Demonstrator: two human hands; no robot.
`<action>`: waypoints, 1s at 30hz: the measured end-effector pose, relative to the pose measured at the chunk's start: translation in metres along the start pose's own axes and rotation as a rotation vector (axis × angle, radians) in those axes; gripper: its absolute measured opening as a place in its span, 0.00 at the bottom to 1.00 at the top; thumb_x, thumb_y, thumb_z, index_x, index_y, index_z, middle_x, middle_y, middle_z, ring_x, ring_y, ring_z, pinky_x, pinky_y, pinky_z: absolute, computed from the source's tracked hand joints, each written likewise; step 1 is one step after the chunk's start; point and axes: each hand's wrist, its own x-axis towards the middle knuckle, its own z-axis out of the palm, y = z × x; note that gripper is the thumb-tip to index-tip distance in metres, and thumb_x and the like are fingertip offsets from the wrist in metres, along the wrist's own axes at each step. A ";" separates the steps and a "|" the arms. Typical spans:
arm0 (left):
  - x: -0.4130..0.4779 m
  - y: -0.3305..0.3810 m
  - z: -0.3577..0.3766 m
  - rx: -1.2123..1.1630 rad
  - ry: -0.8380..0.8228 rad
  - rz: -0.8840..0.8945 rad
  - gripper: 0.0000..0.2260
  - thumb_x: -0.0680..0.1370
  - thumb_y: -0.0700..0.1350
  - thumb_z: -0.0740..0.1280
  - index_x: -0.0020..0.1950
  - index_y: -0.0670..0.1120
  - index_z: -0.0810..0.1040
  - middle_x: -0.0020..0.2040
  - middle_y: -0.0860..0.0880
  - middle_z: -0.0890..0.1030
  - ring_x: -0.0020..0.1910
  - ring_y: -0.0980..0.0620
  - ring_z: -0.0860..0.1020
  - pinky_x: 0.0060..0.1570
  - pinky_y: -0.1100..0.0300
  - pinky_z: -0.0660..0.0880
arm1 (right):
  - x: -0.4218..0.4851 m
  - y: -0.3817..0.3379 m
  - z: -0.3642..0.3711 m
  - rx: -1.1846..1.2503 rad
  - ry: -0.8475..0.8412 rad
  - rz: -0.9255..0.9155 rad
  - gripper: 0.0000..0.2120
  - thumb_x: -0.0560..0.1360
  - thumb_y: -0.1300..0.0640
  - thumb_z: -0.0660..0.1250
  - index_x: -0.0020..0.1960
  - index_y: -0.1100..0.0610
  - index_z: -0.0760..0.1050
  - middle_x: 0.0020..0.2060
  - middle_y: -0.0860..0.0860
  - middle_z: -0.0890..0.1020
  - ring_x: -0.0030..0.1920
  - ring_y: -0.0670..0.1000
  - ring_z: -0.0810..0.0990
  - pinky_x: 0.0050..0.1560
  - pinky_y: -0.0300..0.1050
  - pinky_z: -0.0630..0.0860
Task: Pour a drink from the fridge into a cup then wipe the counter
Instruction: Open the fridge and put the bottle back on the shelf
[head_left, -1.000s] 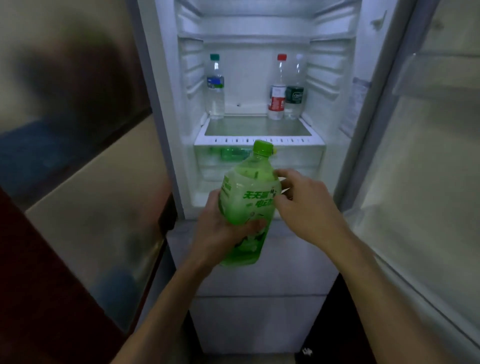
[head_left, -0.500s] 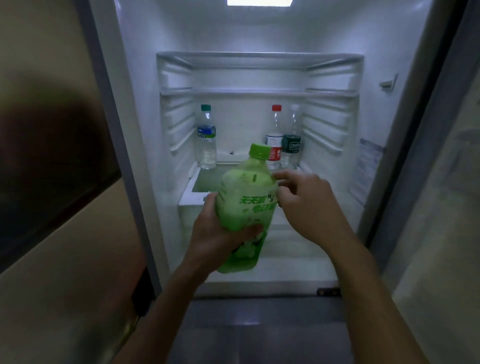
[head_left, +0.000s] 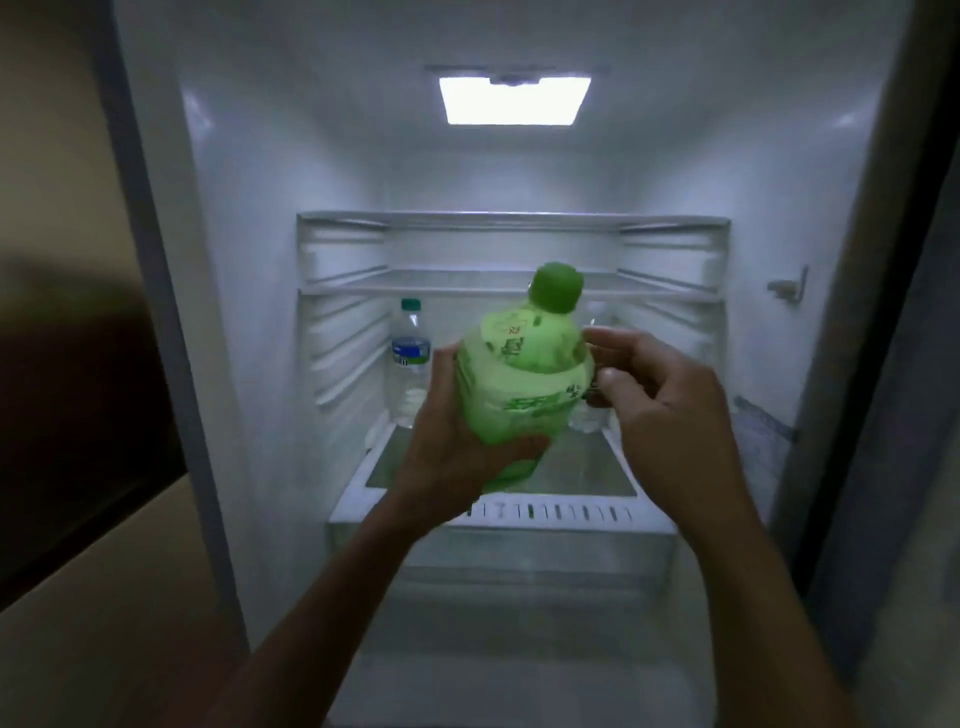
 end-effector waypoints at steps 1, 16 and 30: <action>0.007 0.002 0.001 0.015 0.001 0.046 0.38 0.60 0.48 0.79 0.65 0.47 0.64 0.60 0.50 0.76 0.58 0.54 0.78 0.50 0.45 0.80 | 0.004 -0.002 0.000 0.020 0.024 -0.010 0.17 0.77 0.66 0.61 0.61 0.53 0.79 0.49 0.45 0.84 0.47 0.42 0.83 0.51 0.43 0.82; 0.090 0.065 -0.007 0.066 0.005 0.468 0.43 0.63 0.49 0.81 0.70 0.54 0.59 0.67 0.49 0.69 0.66 0.49 0.71 0.59 0.47 0.76 | 0.035 -0.056 -0.018 0.159 0.295 -0.394 0.20 0.75 0.72 0.62 0.59 0.52 0.79 0.51 0.47 0.84 0.53 0.49 0.82 0.52 0.47 0.79; 0.149 0.076 0.010 -0.022 -0.022 0.624 0.44 0.63 0.42 0.81 0.71 0.46 0.59 0.66 0.49 0.70 0.66 0.52 0.71 0.63 0.55 0.73 | 0.050 -0.060 -0.022 0.099 0.324 -0.406 0.25 0.74 0.65 0.61 0.69 0.49 0.72 0.60 0.45 0.80 0.60 0.46 0.79 0.57 0.38 0.76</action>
